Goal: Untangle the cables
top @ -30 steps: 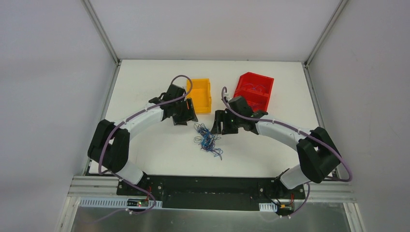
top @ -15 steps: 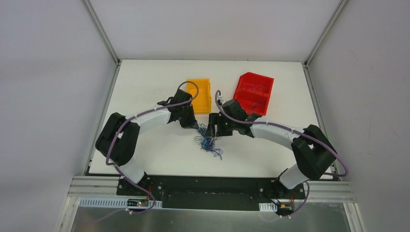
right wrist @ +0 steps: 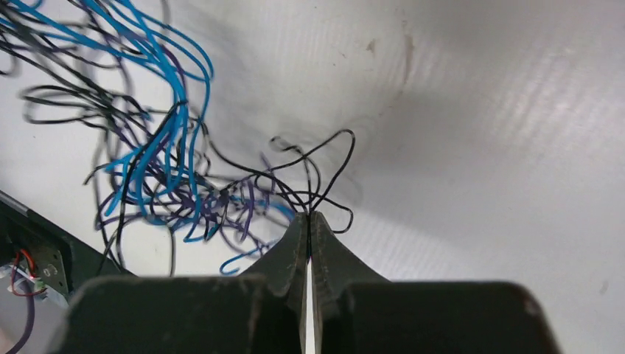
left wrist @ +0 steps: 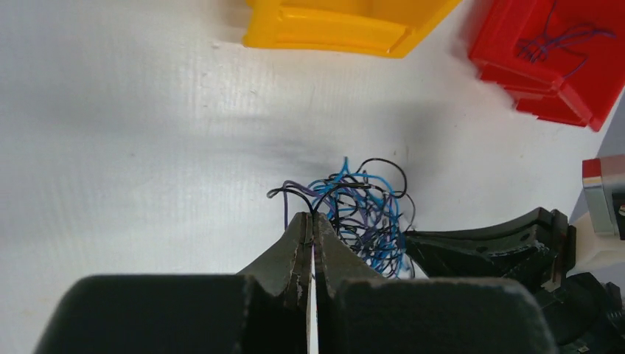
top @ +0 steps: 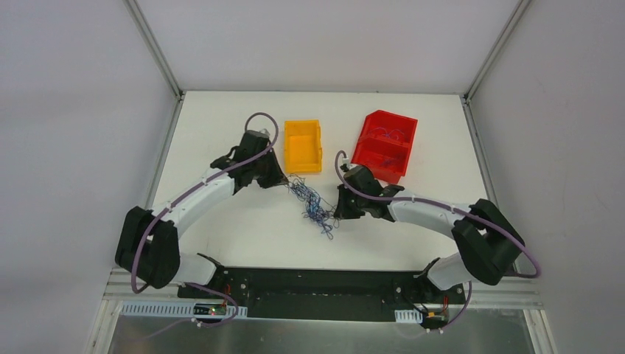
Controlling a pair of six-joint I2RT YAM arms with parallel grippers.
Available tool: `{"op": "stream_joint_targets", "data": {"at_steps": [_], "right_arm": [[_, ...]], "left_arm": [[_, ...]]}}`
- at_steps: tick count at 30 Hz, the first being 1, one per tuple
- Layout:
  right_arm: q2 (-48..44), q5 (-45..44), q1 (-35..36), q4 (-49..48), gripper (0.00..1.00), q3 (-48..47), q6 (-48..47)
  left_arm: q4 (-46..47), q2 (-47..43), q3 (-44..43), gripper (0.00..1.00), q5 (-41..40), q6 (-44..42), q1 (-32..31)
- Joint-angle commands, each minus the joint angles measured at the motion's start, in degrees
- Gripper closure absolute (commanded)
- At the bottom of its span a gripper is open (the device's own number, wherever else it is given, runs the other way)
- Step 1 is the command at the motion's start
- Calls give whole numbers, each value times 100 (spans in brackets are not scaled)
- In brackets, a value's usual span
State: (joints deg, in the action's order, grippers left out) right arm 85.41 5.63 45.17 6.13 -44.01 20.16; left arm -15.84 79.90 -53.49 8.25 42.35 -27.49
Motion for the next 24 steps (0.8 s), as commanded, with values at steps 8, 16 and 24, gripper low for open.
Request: {"op": "stream_joint_targets", "data": {"at_steps": [8,16,24], "right_arm": [[-1464,-1340,-628,1153,100,493,248],[-2366,-1626,-1266,1551,100,724,339],[-3296,-1941,-1646,1859,100,838,453]], "left_arm": [[-770,-1427,594,100,-763,24,1065],[-1345,-1946,606,100,-1073,-137,1397],[-1862,-2547,673,100,-1363,-130,1509]]}}
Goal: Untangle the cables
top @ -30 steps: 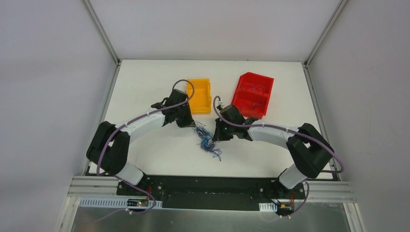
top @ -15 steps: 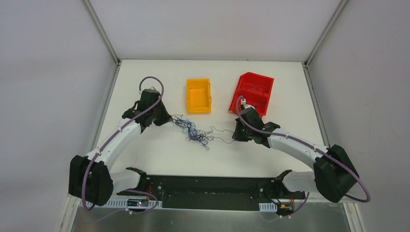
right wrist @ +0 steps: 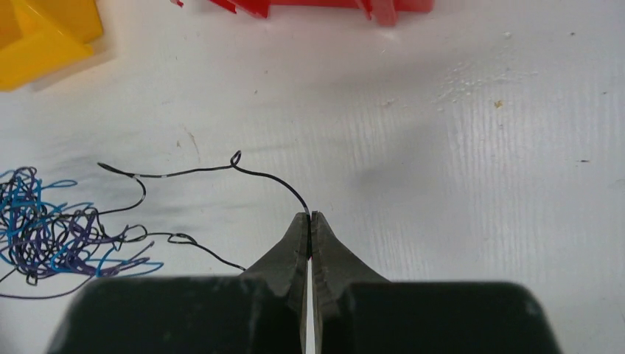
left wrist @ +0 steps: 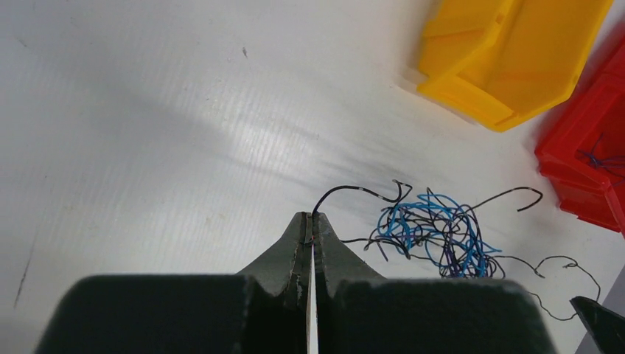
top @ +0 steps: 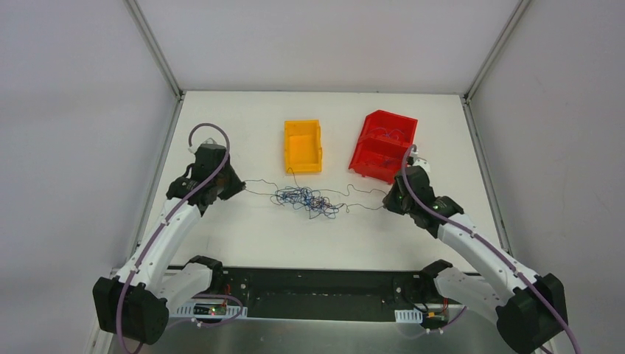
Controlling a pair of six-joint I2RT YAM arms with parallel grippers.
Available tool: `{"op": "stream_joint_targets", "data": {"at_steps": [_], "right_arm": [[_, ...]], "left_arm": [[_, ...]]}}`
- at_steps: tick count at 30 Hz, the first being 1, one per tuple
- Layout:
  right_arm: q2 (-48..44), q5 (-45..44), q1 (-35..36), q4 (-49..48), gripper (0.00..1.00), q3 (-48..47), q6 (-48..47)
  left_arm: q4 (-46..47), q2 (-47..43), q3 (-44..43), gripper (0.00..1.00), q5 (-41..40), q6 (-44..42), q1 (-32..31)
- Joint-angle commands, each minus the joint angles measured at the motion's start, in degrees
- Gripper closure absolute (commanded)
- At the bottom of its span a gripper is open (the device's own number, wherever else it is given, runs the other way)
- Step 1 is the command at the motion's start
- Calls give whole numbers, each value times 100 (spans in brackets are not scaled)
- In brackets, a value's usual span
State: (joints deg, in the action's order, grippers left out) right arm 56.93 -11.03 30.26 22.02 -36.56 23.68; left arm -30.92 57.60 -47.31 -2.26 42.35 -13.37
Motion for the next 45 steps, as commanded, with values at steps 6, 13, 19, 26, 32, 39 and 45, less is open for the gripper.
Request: {"op": "stream_joint_targets", "data": {"at_steps": [6,13,19,26,32,39,45], "right_arm": [[-640,-501,-234,471,100,26,73],[-769,831,-236,27,74,144,-361],[-311,2330,-65,-624,49,50,-544],[706,2677,441,-1259,43,-500,-760],[992,3335,497,-2483,38,-701,-725],[2084,2575,551,-2113,27,-1502,-635],[2841,2461,585,-2049,26,-1841,-402]], "left_arm": [[-700,-411,-170,100,-663,-195,118],[-676,-393,-553,100,-136,-379,119],[110,-43,-606,100,1208,-688,-412],[318,244,-1160,100,1232,-1186,-1189],[457,502,-1692,100,1745,-1445,-1203],[446,629,-1802,100,1445,-1496,-1203],[455,619,-1547,100,1198,-1501,-1203]]}}
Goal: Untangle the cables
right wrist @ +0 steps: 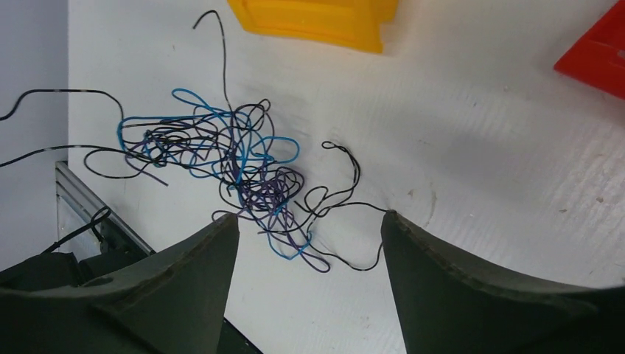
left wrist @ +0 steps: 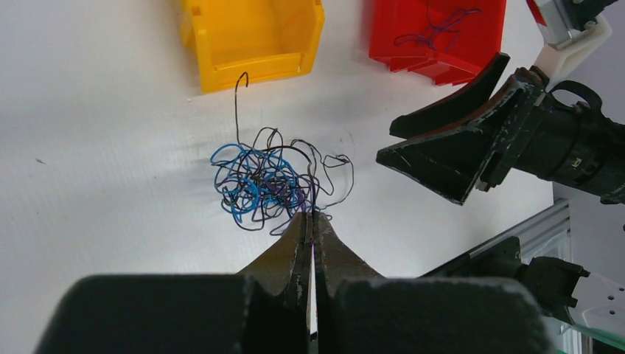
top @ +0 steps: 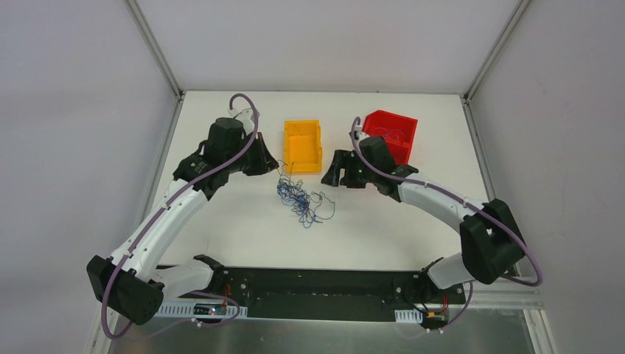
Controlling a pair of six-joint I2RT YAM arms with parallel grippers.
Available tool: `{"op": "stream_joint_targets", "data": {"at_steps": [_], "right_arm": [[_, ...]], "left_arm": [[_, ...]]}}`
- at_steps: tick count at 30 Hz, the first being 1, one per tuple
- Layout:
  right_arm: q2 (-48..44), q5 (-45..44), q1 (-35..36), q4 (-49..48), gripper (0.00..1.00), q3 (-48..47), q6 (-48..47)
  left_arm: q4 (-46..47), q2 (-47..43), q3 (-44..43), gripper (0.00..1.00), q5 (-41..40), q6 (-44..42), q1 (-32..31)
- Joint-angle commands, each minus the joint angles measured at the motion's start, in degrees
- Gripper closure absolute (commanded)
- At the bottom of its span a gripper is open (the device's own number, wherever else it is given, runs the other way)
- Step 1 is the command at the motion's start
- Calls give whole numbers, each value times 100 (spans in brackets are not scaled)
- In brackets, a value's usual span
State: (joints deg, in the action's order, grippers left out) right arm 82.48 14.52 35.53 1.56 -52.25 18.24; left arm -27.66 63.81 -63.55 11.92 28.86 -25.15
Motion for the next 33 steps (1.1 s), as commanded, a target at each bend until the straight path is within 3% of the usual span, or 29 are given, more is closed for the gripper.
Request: {"op": "stream_joint_targets", "data": {"at_steps": [1,8,16,19,23,25,33], "right_arm": [[333,9,71,-72,29,-247,101],[723,953,126,-811,33,20,-346],[1421,984,300,-925,36,-233,-402],[1519,1079,319,-1078,52,-164,-303],[1449,1257,249,-1245,86,-46,-24],[1217,1206,120,-1240,97,88,162],[-215,667,-810,-470,100,707,535]], "left_arm": [[129,7,122,100,-226,-148,-25],[134,31,371,100,-423,-121,-25],[138,71,599,100,-878,105,-21],[138,153,648,100,-871,209,-17],[134,237,708,100,-944,288,-12],[102,211,774,100,-1067,349,45],[-289,32,1003,100,-2141,750,260]]}}
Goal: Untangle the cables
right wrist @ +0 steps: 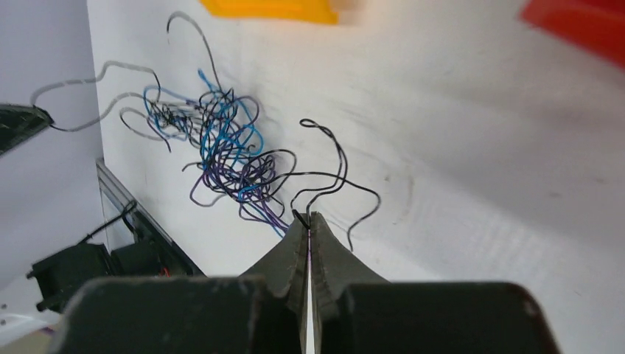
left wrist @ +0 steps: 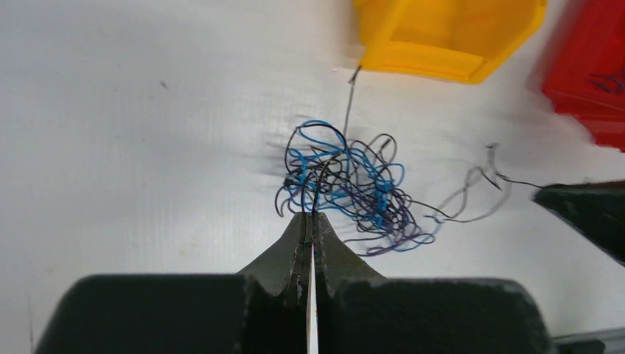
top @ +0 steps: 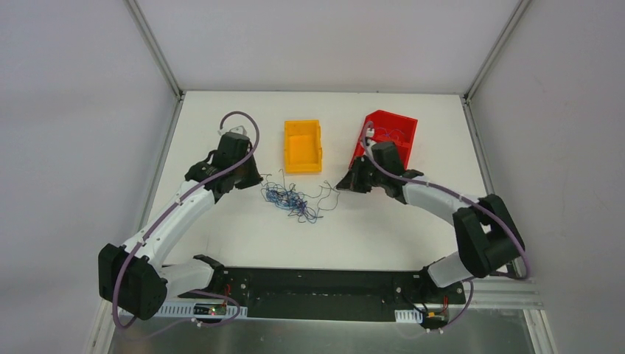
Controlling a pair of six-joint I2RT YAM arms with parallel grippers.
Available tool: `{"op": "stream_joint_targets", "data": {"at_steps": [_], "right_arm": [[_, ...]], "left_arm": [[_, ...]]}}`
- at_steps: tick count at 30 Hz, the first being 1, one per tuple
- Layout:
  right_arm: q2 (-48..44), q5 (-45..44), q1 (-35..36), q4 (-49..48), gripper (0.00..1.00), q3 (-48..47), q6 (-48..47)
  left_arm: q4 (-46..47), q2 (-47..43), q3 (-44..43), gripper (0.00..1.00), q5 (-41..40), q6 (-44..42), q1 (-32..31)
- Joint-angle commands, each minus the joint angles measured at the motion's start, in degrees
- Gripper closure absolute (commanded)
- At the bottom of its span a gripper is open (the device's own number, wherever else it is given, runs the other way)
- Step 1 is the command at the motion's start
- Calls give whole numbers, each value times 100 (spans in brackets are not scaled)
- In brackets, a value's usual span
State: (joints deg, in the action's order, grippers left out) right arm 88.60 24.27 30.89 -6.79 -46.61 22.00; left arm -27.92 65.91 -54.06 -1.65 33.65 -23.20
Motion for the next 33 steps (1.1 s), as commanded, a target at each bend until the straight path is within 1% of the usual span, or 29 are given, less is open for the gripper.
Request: {"op": "stream_joint_targets", "data": {"at_steps": [1,4,7,8,11,14,18,20,22,26,27,31,32,33], "right_arm": [[-1012,-421,-410,522,100,193,110],[-1559,-1082,-548,1146,100,324,77],[-2218,-2197,-739,1776,100,439,257],[-2431,-2705,-858,1933,100,489,351],[-3081,-3652,-1144,2258,100,631,584],[-3632,-4105,-1377,2384,100,735,640],[-4070,-4474,-1443,2587,100,740,682],[-4179,-4687,-1480,2711,100,723,683],[-4211,-5069,-1547,2981,100,673,799],[-4237,-5824,-1799,3477,100,541,1052],[-4267,-5791,-1870,3483,100,538,1028],[-4411,-5007,-1938,3306,100,633,749],[-4450,-4680,-1938,3220,100,663,581],[-4482,-4173,-1938,3050,100,719,363]], "left_arm": [[-323,-182,56,100,-972,322,70],[-472,-192,62,100,-1238,468,100],[-524,-220,72,100,-1332,491,104],[-556,-245,73,100,-1389,500,105],[-688,-293,71,100,-1636,579,114],[-820,-373,63,100,-1897,703,122],[-986,-450,42,100,-2219,827,156],[-1148,-484,-3,100,-2484,894,196],[-1275,-499,-76,100,-2683,844,278],[-1706,-569,-256,100,-3062,1034,499],[-1734,-612,-265,100,-3101,1066,541],[-1719,-688,-263,100,-2906,1026,571],[-1711,-671,-255,100,-2839,996,569],[-1701,-643,-266,100,-2746,939,566]]}}
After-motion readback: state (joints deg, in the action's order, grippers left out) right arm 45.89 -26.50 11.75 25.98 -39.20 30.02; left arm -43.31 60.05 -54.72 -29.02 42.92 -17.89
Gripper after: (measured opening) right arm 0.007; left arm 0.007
